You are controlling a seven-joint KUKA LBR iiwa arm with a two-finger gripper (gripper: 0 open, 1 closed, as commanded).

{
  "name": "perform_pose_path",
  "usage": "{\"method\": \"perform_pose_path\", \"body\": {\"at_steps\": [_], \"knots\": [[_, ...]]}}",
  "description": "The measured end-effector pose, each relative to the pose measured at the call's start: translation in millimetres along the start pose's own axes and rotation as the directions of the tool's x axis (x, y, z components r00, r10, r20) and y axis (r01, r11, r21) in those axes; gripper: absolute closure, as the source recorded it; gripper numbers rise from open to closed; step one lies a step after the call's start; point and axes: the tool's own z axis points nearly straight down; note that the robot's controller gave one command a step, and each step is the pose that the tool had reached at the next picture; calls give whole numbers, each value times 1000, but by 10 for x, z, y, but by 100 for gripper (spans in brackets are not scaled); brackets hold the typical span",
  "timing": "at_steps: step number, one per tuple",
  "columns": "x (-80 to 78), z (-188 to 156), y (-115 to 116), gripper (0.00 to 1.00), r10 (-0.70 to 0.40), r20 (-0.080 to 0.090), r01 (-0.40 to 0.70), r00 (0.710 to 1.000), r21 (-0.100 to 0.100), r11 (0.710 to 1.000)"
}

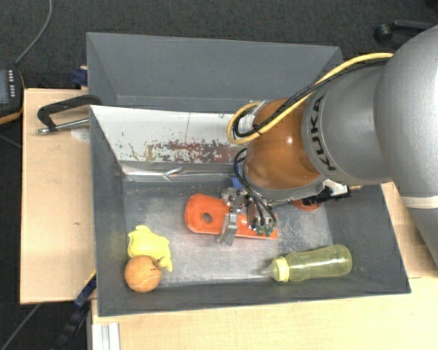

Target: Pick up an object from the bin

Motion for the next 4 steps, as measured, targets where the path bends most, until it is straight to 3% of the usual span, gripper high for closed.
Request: {"method": "perform_pose_path", "body": {"at_steps": [1,2,4], "knots": [[8,-271,1,100,0,-2,0,1000,0,1000],[-22,-417,10,100,-1,9,1,1000,-3,1000],[-9,-549,9,100,-1,3,1,1000,-2,1000]]}}
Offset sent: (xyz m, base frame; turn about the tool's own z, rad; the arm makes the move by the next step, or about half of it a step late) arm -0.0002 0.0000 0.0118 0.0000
